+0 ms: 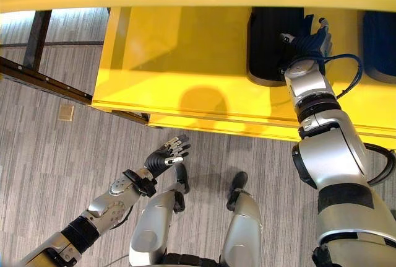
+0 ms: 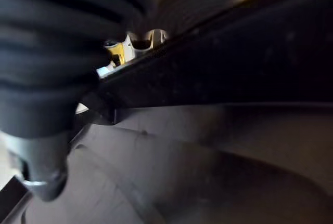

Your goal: Move parts from the plastic box to the shelf.

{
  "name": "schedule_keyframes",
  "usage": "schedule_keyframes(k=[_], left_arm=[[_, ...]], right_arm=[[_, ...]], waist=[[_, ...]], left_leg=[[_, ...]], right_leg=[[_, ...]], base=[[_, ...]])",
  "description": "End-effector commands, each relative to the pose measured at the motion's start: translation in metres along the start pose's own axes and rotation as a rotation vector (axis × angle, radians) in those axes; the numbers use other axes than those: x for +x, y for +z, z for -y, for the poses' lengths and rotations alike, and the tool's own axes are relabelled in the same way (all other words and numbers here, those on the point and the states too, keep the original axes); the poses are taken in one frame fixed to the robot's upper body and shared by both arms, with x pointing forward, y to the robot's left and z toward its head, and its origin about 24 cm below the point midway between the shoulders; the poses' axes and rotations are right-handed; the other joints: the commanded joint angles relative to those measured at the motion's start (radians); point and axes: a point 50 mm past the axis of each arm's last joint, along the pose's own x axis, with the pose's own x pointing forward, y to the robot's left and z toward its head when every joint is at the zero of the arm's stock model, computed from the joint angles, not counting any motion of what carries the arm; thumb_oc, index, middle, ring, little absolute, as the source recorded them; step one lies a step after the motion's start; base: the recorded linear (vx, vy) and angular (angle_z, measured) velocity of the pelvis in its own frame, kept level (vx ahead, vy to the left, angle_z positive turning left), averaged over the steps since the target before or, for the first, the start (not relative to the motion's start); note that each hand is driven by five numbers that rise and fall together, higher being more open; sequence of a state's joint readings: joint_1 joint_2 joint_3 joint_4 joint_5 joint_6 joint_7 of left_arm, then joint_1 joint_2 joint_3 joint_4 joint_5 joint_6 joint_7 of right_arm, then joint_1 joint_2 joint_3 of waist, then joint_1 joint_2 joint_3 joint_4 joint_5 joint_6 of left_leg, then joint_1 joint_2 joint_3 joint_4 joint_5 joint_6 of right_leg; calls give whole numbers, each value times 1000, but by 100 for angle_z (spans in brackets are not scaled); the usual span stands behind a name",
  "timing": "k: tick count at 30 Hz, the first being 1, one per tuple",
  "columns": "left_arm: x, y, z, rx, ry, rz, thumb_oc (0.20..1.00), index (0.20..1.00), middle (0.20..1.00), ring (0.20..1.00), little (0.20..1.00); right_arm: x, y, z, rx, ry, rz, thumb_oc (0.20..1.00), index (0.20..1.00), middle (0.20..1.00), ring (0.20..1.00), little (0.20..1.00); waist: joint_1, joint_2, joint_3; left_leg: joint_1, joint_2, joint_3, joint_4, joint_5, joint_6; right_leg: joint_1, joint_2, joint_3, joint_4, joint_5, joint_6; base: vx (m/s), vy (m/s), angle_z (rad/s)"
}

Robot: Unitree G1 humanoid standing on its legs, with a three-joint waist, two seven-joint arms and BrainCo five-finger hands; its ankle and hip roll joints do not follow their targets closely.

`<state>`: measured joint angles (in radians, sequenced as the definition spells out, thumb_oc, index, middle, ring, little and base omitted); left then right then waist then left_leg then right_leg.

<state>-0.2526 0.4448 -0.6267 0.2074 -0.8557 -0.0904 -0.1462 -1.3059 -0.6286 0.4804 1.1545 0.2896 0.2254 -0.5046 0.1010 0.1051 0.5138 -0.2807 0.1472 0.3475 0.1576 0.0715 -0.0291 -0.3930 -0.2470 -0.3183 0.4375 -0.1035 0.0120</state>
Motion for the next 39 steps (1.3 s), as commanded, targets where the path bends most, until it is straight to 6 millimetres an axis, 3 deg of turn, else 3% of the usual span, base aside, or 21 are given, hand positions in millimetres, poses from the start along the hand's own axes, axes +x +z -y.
schedule_keyframes(k=[1,6,7,11,16,20,22,24,27,28,30,31,32,39], left_arm=[[0,10,23,-9,-114,48,1000,1000,1000,1000,1000],[1,10,25,-18,-118,54,1000,1000,1000,1000,1000],[1,10,27,-24,-121,55,1000,1000,1000,1000,1000],[2,11,29,-24,-124,53,1000,1000,1000,1000,1000],[-2,9,26,-35,-118,58,1000,1000,1000,1000,1000],[-5,4,24,-33,-121,58,1000,1000,1000,1000,1000],[-6,3,22,-35,-113,61,1000,1000,1000,1000,1000],[-11,1,17,-45,-93,75,1000,1000,1000,1000,1000],[-15,-1,15,-47,-79,94,1000,1000,1000,1000,1000],[-18,-3,12,-57,-58,107,1000,1000,1000,1000,1000],[-25,-6,6,-84,19,147,1000,1000,1000,1000,1000],[-30,-11,6,-98,38,146,1000,1000,1000,1000,1000],[-33,-15,4,-84,47,136,1000,1000,1000,1000,1000],[-42,-22,-1,-73,86,125,1000,1000,1000,1000,1000]], right_arm=[[8,21,26,-19,-101,69,1000,1000,1000,1000,1000],[4,37,31,78,-225,193,1000,1000,1000,1000,1000],[0,50,35,125,-273,284,1000,1000,1000,1000,1000],[-8,68,37,201,-292,406,1000,1000,1000,1000,1000],[-21,87,36,282,-266,550,1000,1000,1000,1000,1000],[-35,87,23,337,-165,590,1000,1000,1000,1000,1000],[-38,80,15,340,-111,579,1000,1000,1000,1000,1000],[-53,55,-9,353,13,542,1000,1000,1000,1000,1000],[-70,28,-26,334,114,529,1000,1000,1000,1000,1000],[-87,11,-34,337,170,538,1000,1000,1000,1000,1000],[-146,-28,-48,325,315,600,1000,1000,1000,1000,1000],[-168,-41,-37,276,301,696,1000,1000,1000,1000,1000],[-175,-45,-32,216,273,759,1000,1000,1000,1000,1000],[-192,-82,-36,128,307,744,1000,1000,1000,1000,1000]], waist=[[15,12,6],[6,16,6],[1,20,6],[-5,22,6],[-16,17,6],[-32,5,3],[-38,1,-3],[-60,-14,-23],[-86,-22,-38],[-108,-30,-47],[-177,-56,-84],[-202,-67,-107],[-211,-72,-123],[-221,-85,-169]], left_leg=[[29,81,2,74,-64,-73],[46,79,4,68,-69,-71],[56,75,5,63,-70,-70],[75,69,5,59,-74,-68],[97,69,11,58,-78,-67],[134,68,16,42,-77,-66],[147,67,18,34,-76,-66],[177,66,24,1,-68,-66],[209,65,37,-33,-57,-64],[229,67,47,-51,-50,-63],[273,67,80,-86,-42,-59],[292,69,94,-101,-41,-60],[298,67,99,-105,-42,-59],[340,56,112,-122,-54,-46]], right_leg=[[14,-32,-44,62,-33,63],[29,-29,-38,53,-33,65],[38,-27,-36,47,-34,66],[55,-24,-32,39,-36,67],[78,-21,-30,33,-38,66],[114,-5,-18,7,-35,61],[126,0,-15,-4,-33,61],[159,21,-2,-54,-20,62],[188,30,10,-102,-2,65],[208,34,18,-134,13,70],[247,43,47,-203,48,86],[271,47,57,-235,62,97],[280,48,63,-250,70,106],[334,48,75,-303,94,122]], base=[[0,0,0],[0,0,0],[15,31,-1],[4,9,0],[6,3,0],[9,1,0],[21,39,-3],[19,79,-8],[-9,107,-11],[6,200,-17],[-3,218,-32],[-53,167,-54],[-56,122,-50],[2,41,-12]])
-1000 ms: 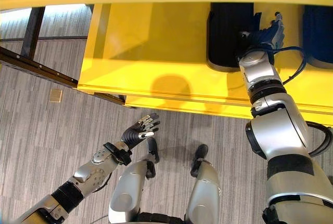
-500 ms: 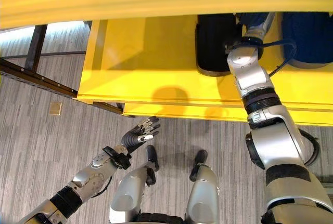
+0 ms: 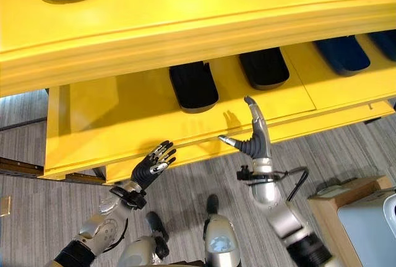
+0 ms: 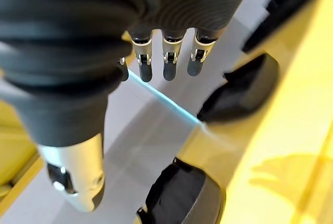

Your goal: Move parts from the plastic box to the shelf.

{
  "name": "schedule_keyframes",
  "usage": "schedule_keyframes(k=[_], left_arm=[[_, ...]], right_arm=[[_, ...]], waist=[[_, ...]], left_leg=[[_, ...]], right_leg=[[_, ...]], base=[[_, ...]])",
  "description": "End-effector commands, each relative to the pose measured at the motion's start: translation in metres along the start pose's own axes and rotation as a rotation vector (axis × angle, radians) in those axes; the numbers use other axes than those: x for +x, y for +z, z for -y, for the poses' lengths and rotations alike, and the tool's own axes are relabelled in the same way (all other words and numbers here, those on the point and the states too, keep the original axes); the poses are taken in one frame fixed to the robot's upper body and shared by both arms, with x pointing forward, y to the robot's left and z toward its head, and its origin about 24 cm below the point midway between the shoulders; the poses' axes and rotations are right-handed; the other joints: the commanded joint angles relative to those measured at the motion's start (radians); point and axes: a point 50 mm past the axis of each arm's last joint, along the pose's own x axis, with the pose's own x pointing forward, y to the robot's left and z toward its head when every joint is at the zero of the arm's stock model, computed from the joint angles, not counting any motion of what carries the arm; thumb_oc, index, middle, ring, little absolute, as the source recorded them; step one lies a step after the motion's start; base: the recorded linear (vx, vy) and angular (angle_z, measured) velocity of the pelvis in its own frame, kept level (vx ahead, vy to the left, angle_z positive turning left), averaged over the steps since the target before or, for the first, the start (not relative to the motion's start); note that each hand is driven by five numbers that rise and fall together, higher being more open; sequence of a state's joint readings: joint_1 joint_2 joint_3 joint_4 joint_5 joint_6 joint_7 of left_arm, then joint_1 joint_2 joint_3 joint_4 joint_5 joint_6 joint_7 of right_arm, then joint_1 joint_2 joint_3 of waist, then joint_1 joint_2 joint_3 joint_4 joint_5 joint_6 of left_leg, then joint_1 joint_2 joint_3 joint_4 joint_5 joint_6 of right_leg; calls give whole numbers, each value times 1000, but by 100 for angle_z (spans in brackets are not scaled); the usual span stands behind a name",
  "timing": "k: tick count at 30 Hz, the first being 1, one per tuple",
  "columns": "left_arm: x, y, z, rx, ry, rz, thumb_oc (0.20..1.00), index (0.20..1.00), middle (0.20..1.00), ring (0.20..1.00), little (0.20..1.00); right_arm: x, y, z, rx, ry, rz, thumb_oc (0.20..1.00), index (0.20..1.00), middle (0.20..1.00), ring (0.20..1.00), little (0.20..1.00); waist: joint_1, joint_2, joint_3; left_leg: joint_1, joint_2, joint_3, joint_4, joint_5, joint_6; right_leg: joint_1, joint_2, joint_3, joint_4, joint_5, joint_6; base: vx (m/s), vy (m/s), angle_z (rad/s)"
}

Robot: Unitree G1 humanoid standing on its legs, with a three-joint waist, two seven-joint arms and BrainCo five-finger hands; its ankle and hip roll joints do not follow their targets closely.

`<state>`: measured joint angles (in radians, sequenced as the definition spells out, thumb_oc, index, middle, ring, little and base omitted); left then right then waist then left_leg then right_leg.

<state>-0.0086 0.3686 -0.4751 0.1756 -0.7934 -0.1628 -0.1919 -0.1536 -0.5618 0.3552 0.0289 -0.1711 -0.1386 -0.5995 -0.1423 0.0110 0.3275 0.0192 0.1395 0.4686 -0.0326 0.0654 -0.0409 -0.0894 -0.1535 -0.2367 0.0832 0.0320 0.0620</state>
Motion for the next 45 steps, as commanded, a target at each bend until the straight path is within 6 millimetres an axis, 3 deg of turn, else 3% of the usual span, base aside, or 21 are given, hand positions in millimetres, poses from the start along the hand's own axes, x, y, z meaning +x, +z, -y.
schedule_keyframes(k=[1,5,10,14,17,20,26,33,39,45], left_arm=[[-3,9,6,42,-43,64,1000,1000,1000,1000,1000],[-9,10,-5,50,-22,54,1000,1000,1000,1000,1000],[-21,6,-21,114,-46,-25,1000,1000,1000,1000,1000],[-22,7,-26,126,-54,-40,1000,1000,1000,1000,1000],[-25,8,-33,139,-57,-66,1000,1000,1000,1000,1000],[-26,10,-36,143,-56,-82,1000,1000,1000,1000,1000],[-25,11,-38,154,-71,-98,1000,1000,1000,1000,1000],[-25,11,-39,149,-82,-112,1000,1000,1000,1000,1000],[-23,10,-39,142,-80,-120,1000,1000,1000,1000,1000],[-10,13,-35,139,-120,-121,1000,1000,1000,1000,1000]], right_arm=[[13,35,10,1,-54,260,1000,1000,1000,1000,1000],[1,36,4,-45,36,318,1000,1000,1000,1000,1000],[-2,12,-20,-338,366,293,1000,1000,1000,1000,1000],[-2,6,-26,-410,445,292,1000,1000,1000,1000,1000],[-6,-12,-29,-502,528,207,1000,1000,1000,1000,1000],[-8,-29,-30,-538,546,126,1000,1000,1000,1000,1000],[-7,-34,-36,-592,599,131,1000,1000,1000,1000,1000],[-14,-56,-35,-675,624,45,1000,1000,1000,1000,1000],[-7,-62,-37,-702,603,4,1000,1000,1000,1000,1000],[18,-68,-39,-750,576,-71,1000,1000,1000,1000,1000]], waist=[[21,8,14],[21,-1,-12],[82,-26,-45],[100,-32,-52],[120,-38,-64],[136,-42,-63],[148,-38,-53],[159,-34,-50],[173,-27,-42],[195,5,-14]], left_leg=[[42,62,-9,67,-50,-33],[59,48,-9,57,-62,-23],[72,35,-37,36,-65,-14],[73,35,-45,27,-60,-15],[77,36,-54,15,-52,-17],[76,37,-58,10,-46,-19],[63,41,-63,13,-40,-25],[60,49,-62,19,-34,-31],[52,54,-70,34,-36,-35],[23,60,-93,67,-36,-45]], right_leg=[[34,-45,-4,48,-41,74],[57,-45,1,25,-33,85],[96,-49,-22,-7,-27,101],[105,-50,-32,-16,-23,103],[114,-52,-47,-20,-21,107],[117,-53,-59,-23,-18,109],[109,-54,-67,-21,-18,108],[110,-57,-83,-6,-25,104],[106,-56,-92,8,-35,97],[78,-54,-106,56,-61,77]], base=[[0,34,-3],[-19,28,-8],[-34,-44,5],[-4,-43,14],[23,-44,10],[16,-58,15],[-10,-31,1],[23,-20,5],[12,-15,1],[36,-32,7]])
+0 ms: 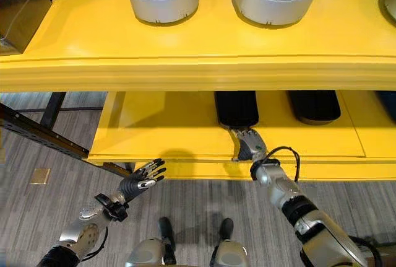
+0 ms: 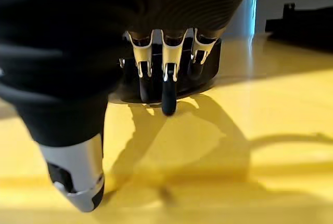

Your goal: Move parts from the plastic box to the shelf.

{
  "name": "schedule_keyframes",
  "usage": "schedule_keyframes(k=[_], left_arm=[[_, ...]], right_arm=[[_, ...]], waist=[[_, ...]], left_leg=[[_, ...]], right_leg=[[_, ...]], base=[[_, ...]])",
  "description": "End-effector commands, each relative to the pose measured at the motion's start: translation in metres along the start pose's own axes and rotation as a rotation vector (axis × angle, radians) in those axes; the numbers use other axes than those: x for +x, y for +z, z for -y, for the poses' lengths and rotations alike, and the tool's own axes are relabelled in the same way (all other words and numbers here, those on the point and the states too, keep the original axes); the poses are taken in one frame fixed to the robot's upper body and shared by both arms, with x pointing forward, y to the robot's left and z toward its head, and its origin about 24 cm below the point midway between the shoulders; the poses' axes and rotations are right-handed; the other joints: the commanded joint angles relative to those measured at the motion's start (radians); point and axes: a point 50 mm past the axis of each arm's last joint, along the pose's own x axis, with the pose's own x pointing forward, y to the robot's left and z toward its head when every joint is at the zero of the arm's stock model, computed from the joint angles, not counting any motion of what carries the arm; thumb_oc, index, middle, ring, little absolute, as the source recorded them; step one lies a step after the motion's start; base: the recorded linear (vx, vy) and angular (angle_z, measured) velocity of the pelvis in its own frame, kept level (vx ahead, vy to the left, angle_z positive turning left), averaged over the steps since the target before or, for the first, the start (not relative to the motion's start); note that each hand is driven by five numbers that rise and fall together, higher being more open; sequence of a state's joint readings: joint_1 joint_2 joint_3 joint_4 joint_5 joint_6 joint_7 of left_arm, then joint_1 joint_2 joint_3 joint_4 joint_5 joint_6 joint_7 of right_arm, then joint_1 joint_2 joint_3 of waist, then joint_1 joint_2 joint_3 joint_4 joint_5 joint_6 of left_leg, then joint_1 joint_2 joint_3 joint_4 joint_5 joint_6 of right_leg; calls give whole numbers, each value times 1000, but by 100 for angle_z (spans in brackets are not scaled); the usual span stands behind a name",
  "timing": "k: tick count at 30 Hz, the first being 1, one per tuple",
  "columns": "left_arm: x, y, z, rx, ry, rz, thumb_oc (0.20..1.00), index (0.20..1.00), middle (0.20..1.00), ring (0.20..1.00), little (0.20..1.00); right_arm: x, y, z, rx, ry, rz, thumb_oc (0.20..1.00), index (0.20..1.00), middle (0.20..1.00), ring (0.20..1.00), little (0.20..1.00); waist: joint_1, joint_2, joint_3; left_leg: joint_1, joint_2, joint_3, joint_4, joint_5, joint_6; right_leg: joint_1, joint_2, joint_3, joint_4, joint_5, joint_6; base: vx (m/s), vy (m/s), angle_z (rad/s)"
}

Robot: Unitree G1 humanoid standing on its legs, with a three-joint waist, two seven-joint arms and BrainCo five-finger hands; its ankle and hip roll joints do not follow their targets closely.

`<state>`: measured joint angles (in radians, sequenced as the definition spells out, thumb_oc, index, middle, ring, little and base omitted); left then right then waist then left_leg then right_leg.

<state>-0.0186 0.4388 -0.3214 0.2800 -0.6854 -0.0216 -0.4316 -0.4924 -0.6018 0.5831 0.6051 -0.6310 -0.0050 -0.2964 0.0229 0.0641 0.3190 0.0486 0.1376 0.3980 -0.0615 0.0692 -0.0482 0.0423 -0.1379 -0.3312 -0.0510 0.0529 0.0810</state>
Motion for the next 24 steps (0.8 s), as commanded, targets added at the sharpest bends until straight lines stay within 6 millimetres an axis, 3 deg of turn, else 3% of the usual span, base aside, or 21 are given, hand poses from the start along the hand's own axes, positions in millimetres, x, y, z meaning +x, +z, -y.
schedule_keyframes(k=[1,17,19,24], left_arm=[[7,11,7,33,-71,43,1000,1000,1000,1000,1000],[10,12,8,34,-91,35,1000,1000,1000,1000,1000],[6,11,7,29,-80,46,1000,1000,1000,1000,1000],[-1,10,4,31,-59,68,1000,1000,1000,1000,1000]], right_arm=[[-5,8,-15,9,57,8,1000,1000,1000,1000,1000],[9,2,-4,-28,104,-9,1000,1000,1000,1000,1000],[-3,13,-22,2,202,59,1000,1000,1000,1000,1000],[-25,26,-37,105,294,125,1000,1000,1000,1000,1000]], waist=[[31,-46,-3],[46,-39,0],[37,-44,4],[14,-57,9]], left_leg=[[-7,62,-25,96,-39,-38],[-18,66,-20,97,-20,-34],[-8,62,-24,93,-36,-43],[-1,61,-10,83,-34,-41]], right_leg=[[-56,-71,-12,193,-82,57],[-65,-71,-31,194,-68,45],[-60,-73,-20,194,-82,58],[-60,-72,-13,184,-74,62]], base=[[24,-7,6],[-15,-4,2],[19,52,1],[-36,31,-1]])
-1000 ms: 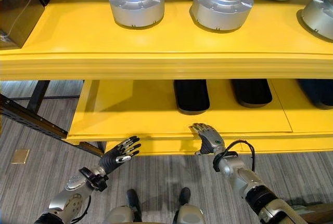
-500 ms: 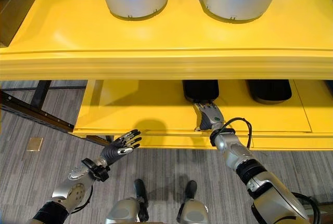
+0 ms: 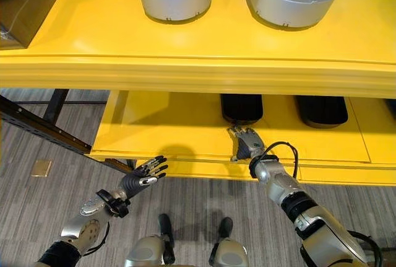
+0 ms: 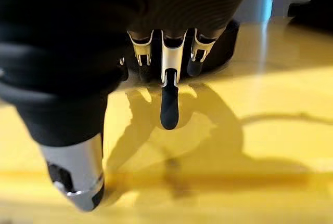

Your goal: Move parts from the plastic box to the shelf.

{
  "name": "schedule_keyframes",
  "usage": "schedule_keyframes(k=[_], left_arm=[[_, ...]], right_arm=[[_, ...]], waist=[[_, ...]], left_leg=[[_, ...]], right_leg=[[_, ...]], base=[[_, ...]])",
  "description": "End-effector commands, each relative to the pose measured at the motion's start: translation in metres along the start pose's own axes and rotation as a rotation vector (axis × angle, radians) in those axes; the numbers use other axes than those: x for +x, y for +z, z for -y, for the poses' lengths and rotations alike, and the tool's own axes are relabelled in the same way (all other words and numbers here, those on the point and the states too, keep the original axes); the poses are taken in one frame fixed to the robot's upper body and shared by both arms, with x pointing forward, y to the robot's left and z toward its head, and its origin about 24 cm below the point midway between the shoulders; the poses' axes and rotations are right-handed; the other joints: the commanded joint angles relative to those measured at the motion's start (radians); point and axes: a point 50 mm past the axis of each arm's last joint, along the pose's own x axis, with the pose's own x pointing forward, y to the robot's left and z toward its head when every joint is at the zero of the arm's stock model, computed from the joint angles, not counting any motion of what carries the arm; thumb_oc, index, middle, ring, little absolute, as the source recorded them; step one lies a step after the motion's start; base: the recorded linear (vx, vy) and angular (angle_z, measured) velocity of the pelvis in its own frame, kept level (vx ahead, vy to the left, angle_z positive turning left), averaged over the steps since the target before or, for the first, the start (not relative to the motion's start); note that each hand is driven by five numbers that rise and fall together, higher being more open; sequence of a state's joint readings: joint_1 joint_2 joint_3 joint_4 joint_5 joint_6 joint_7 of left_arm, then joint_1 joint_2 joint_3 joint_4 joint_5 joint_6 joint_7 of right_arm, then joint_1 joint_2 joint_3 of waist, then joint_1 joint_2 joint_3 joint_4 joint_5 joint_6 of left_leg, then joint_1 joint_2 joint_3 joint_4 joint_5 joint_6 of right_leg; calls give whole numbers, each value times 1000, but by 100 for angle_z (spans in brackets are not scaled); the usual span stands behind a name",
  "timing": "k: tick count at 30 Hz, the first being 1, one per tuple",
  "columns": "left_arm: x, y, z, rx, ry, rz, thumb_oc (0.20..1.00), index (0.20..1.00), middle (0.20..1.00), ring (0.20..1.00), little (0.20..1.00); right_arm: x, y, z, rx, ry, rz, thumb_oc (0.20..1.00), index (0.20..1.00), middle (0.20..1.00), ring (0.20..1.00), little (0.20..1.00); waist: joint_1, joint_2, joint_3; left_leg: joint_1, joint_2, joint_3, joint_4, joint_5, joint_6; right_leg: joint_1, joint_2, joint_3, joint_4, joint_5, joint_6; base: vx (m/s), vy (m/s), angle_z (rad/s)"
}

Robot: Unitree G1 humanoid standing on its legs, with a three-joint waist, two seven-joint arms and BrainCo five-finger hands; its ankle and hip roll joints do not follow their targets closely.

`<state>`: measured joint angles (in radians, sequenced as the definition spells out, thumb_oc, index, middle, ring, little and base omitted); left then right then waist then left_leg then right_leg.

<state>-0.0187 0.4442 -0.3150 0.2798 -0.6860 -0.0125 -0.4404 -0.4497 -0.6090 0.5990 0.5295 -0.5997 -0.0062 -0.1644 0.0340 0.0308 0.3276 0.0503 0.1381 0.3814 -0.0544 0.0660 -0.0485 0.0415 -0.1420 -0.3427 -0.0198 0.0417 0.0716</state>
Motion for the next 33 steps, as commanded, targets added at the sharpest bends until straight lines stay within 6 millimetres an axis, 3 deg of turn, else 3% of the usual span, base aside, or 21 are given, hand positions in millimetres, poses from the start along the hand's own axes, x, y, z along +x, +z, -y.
schedule_keyframes(k=[1,7,12,13,16,19,21,23,24,26,28,31,33], left_arm=[[-1,9,6,30,-50,77,1000,1000,1000,1000,1000],[-10,6,6,21,-8,97,1000,1000,1000,1000,1000],[-11,2,10,6,33,119,1000,1000,1000,1000,1000],[-8,1,13,-16,67,158,1000,1000,1000,1000,1000],[-6,1,12,-13,76,169,1000,1000,1000,1000,1000],[-3,-3,16,29,39,129,1000,1000,1000,1000,1000],[-6,-8,14,24,45,104,1000,1000,1000,1000,1000],[-10,-14,9,38,77,63,1000,1000,1000,1000,1000],[-12,-17,6,45,95,52,1000,1000,1000,1000,1000],[-24,-24,0,17,121,55,1000,1000,1000,1000,1000],[-31,-23,-6,3,130,72,1000,1000,1000,1000,1000],[-30,-25,-12,-32,168,100,1000,1000,1000,1000,1000],[-32,-25,-15,-67,201,124,1000,1000,1000,1000,1000]], right_arm=[[-18,18,-32,79,165,93,1000,1000,1000,1000,1000],[-45,25,-29,351,147,154,1000,1000,1000,1000,1000],[-57,36,13,585,-187,263,1000,1000,1000,1000,1000],[-66,41,27,754,-303,313,1000,1000,1000,1000,1000],[-68,36,27,884,-343,273,1000,1000,1000,1000,1000],[-70,13,7,1159,-393,26,1000,1000,1000,1000,1000],[-73,-1,2,1301,-438,-57,1000,1000,1000,1000,1000],[-76,-3,3,1315,-494,-93,1000,1000,1000,1000,1000],[-78,-4,3,1301,-506,-108,1000,1000,1000,1000,1000],[-79,-12,-4,1320,-497,-201,1000,1000,1000,1000,1000],[-81,-25,-16,1347,-531,-306,1000,1000,1000,1000,1000],[-80,-46,-30,1291,-548,-491,1000,1000,1000,1000,1000],[-78,-52,-30,1288,-552,-533,1000,1000,1000,1000,1000]], waist=[[-3,-27,-1],[-42,-54,-21],[-82,-70,-52],[-109,-73,-79],[-123,-73,-97],[-144,-72,-104],[-162,-72,-108],[-179,-71,-107],[-184,-71,-105],[-161,-71,-96],[-151,-67,-95],[-124,-53,-101],[-122,-57,-105]], left_leg=[[-2,60,10,74,-30,-40],[22,52,33,50,-29,-34],[46,41,47,40,-37,-26],[56,23,67,23,-27,-10],[71,10,73,8,-28,-3],[97,-8,87,-11,-30,12],[121,-18,89,-23,-46,9],[131,-18,101,-25,-51,12],[136,-17,117,-25,-53,10],[152,-10,198,-25,-51,4],[128,-17,207,-4,-61,36],[85,0,232,59,-95,86],[69,5,242,82,-110,98]], right_leg=[[-60,-67,0,151,-61,73],[-39,-58,19,113,-43,80],[-18,-46,43,90,-35,83],[-13,-38,56,66,-10,80],[-7,-39,71,56,0,88],[-1,-52,88,53,19,104],[9,-69,100,42,28,131],[-19,-89,109,40,63,155],[-28,-98,100,40,77,163],[-56,-132,-14,67,122,172],[-78,-134,-6,199,78,152],[-87,-155,-19,452,-19,93],[-81,-133,-8,473,-59,86]], base=[[-38,27,1],[-37,51,-8],[-34,131,-11],[-138,301,-34],[-110,335,-29],[-58,323,-8],[12,323,-11],[-56,237,-24],[-104,193,-36],[-220,171,-102],[-234,58,-161],[-188,-100,-11],[-88,-224,-53]])
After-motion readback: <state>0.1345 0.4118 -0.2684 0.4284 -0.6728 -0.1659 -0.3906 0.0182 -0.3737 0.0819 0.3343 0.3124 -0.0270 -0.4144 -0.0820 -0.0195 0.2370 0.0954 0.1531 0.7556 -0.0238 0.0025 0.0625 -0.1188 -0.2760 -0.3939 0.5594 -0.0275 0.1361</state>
